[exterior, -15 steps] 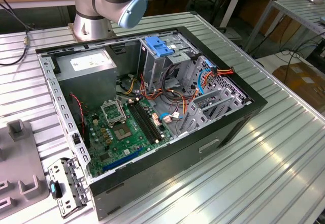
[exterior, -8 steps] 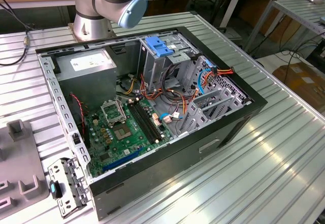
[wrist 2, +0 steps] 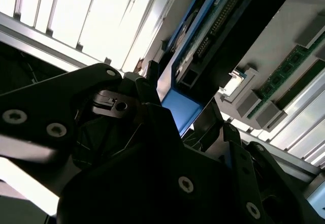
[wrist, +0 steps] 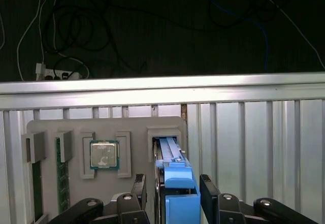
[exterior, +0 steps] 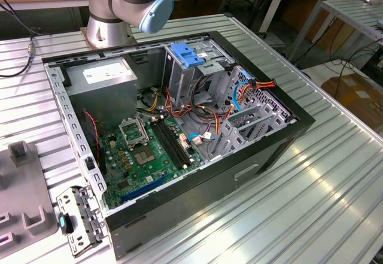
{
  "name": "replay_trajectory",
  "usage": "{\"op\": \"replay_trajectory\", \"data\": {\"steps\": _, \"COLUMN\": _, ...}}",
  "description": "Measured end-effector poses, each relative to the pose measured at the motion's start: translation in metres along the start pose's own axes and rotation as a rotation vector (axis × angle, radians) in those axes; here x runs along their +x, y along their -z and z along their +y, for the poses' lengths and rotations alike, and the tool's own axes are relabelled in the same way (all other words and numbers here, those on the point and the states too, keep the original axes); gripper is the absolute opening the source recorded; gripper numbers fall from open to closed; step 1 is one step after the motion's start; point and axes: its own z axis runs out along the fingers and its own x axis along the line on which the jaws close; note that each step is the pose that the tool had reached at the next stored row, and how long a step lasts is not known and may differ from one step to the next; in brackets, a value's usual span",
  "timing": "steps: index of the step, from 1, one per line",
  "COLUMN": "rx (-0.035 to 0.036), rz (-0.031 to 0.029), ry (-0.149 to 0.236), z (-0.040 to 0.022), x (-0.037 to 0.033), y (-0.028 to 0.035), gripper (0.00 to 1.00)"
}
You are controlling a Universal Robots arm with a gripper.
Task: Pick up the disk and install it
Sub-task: 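Pick up the disk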
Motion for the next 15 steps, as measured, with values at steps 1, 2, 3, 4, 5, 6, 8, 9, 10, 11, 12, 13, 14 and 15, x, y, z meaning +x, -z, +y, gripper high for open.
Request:
{"op": "replay_trajectory", "data": {"steps": 1, "rx": 0.0000, "rz": 0.0000, "ry": 0.000, "z": 0.0001, "x": 0.0000, "y": 0.0000, "gripper": 0.54}}
{"op": "replay_trajectory", "data": {"steps": 2, "rx": -0.0002, "rz": 0.0001, "ry": 0.000, "z": 0.0001, "x": 0.0000, "y": 0.0001, "gripper": 0.54}}
{"op": "replay_trajectory", "data": {"steps": 3, "rx": -0.0002, "rz": 0.0001, "ry": 0.000, "z": 0.0011, "x": -0.0001, "y": -0.0001, "gripper": 0.54}}
{"op": "replay_trajectory", "data": {"steps": 4, "rx": -0.0002, "rz": 0.0001, "ry": 0.000, "z": 0.0028, "x": 0.0001, "y": -0.0005, "gripper": 0.54}}
{"op": "replay_trajectory", "data": {"steps": 5, "rx": 0.0000, "rz": -0.0001, "ry": 0.000, "z": 0.0029, "x": 0.0000, "y": -0.0009, "gripper": 0.54}}
{"op": "replay_trajectory", "data": {"steps": 6, "rx": 0.0000, "rz": 0.0000, "ry": 0.000, "z": 0.0028, "x": 0.0000, "y": -0.0014, "gripper": 0.54}}
{"op": "replay_trajectory", "data": {"steps": 8, "rx": -0.0002, "rz": 0.0000, "ry": -0.001, "z": 0.0029, "x": -0.0001, "y": -0.0022, "gripper": 0.54}}
{"op": "replay_trajectory", "data": {"steps": 9, "rx": -0.0002, "rz": 0.0001, "ry": -0.002, "z": 0.0030, "x": -0.0001, "y": -0.0024, "gripper": 0.54}}
{"op": "replay_trajectory", "data": {"steps": 10, "rx": -0.0004, "rz": 0.0002, "ry": -0.003, "z": 0.0030, "x": -0.0001, "y": -0.0024, "gripper": 0.54}}
{"op": "replay_trajectory", "data": {"steps": 11, "rx": -0.0004, "rz": 0.0002, "ry": -0.004, "z": 0.0030, "x": -0.0001, "y": -0.0024, "gripper": 0.54}}
{"op": "replay_trajectory", "data": {"steps": 12, "rx": -0.0004, "rz": 0.0001, "ry": -0.005, "z": 0.0029, "x": -0.0001, "y": -0.0026, "gripper": 0.54}}
{"op": "replay_trajectory", "data": {"steps": 13, "rx": -0.0008, "rz": -0.0004, "ry": -0.006, "z": 0.0027, "x": -0.0002, "y": -0.0026, "gripper": 0.54}}
{"op": "replay_trajectory", "data": {"steps": 14, "rx": -0.0018, "rz": -0.0009, "ry": -0.007, "z": 0.0023, "x": -0.0002, "y": -0.0027, "gripper": 0.54}}
{"op": "replay_trajectory", "data": {"steps": 15, "rx": -0.0028, "rz": -0.0013, "ry": -0.007, "z": 0.0022, "x": -0.0001, "y": -0.0027, "gripper": 0.54}}
